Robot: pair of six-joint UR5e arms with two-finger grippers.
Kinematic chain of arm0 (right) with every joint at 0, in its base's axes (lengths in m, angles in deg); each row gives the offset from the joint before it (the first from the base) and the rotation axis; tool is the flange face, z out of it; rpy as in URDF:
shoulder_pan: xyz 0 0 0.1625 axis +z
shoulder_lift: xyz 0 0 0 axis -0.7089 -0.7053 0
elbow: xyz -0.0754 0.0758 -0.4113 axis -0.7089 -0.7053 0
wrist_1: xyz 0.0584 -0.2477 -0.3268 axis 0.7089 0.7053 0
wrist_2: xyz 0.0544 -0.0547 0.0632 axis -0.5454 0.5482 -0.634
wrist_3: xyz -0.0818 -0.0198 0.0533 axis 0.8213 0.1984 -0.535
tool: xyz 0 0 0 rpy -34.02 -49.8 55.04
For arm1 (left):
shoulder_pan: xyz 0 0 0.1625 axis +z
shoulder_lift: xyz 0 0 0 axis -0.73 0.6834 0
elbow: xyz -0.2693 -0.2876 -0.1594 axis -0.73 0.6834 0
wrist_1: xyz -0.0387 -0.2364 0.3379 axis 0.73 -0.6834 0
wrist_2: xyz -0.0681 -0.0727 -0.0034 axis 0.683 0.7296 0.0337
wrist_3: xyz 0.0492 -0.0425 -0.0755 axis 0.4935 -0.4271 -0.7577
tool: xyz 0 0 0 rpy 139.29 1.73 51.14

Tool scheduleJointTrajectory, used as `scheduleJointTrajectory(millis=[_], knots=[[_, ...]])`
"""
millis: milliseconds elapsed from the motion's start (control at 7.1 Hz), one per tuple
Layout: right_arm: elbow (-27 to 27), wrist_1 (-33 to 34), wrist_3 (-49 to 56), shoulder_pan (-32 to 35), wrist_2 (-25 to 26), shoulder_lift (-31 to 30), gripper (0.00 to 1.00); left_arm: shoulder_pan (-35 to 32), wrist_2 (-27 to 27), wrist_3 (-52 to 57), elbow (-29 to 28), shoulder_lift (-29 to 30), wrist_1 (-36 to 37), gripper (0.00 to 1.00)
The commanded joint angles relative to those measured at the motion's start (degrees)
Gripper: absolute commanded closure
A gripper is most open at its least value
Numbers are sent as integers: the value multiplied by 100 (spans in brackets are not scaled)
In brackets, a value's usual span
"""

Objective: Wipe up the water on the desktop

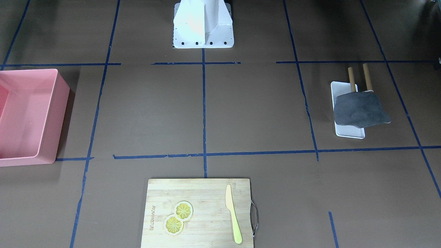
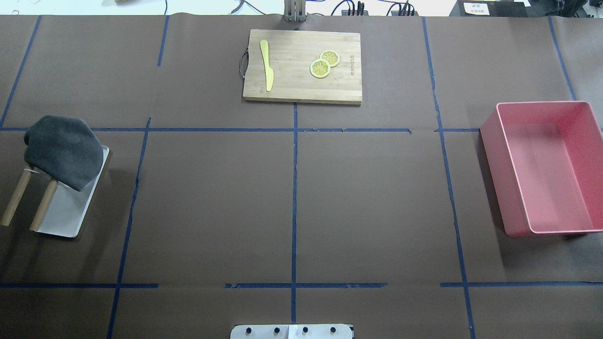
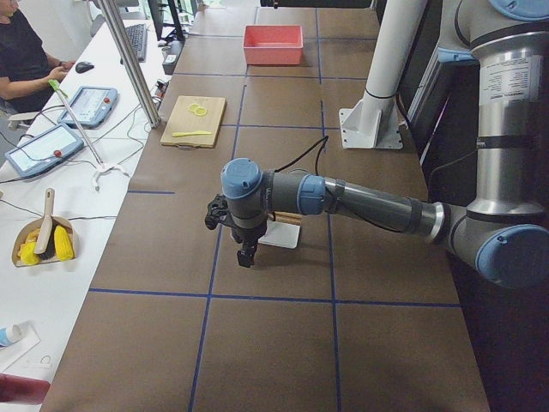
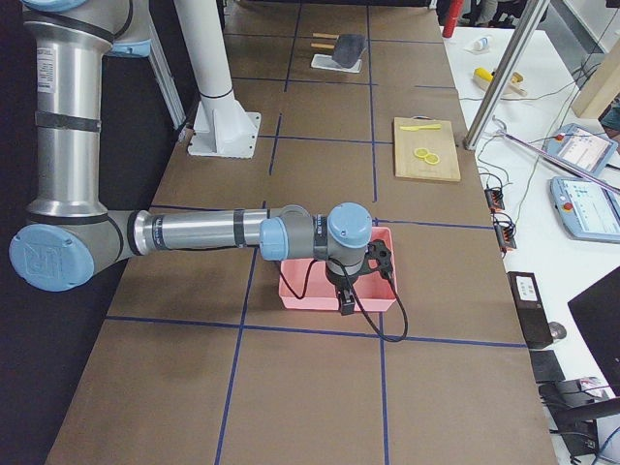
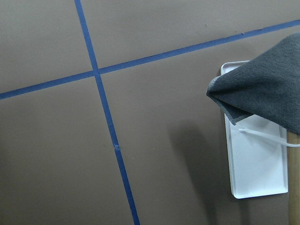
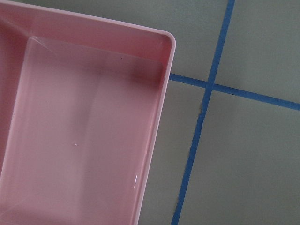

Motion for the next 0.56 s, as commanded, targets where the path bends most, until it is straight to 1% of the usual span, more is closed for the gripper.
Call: scheduleJointTrajectory(millis=[0,141,282,423], knots=[[-29,-17,13,2,29,84,0,-3,38,-21,29,-24,-66,0],[-20,-17,-4,2,21,32,0,-3,47,-317,38,-50,-66,0],[-20,-17,-4,2,3,14,0,32,47,-868,20,28,-118,0],[-29,-17,4,2,-6,-12,0,319,47,-1413,11,211,-371,0]])
